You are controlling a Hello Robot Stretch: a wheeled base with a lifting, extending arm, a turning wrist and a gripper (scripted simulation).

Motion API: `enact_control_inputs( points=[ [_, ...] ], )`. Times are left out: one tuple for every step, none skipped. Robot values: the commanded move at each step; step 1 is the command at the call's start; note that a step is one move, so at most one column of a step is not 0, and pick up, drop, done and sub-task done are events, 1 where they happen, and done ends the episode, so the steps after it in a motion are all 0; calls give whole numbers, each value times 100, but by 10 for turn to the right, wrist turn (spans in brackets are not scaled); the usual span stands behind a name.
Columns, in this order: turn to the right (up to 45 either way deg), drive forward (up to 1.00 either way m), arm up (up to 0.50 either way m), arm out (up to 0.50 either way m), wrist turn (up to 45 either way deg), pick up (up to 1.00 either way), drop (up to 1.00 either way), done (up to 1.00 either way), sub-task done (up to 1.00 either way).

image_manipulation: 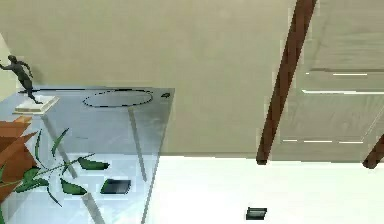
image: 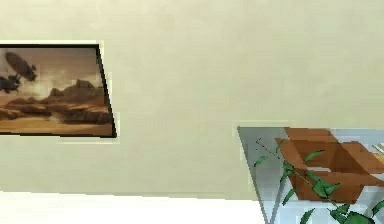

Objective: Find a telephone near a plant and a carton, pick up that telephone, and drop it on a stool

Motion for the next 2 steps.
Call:
enact_control_inputs(
  points=[
    [-210,0,0,0,0,0,0,0,0],
    [0,0,50,0,0,0,0,0,0]
  ],
)
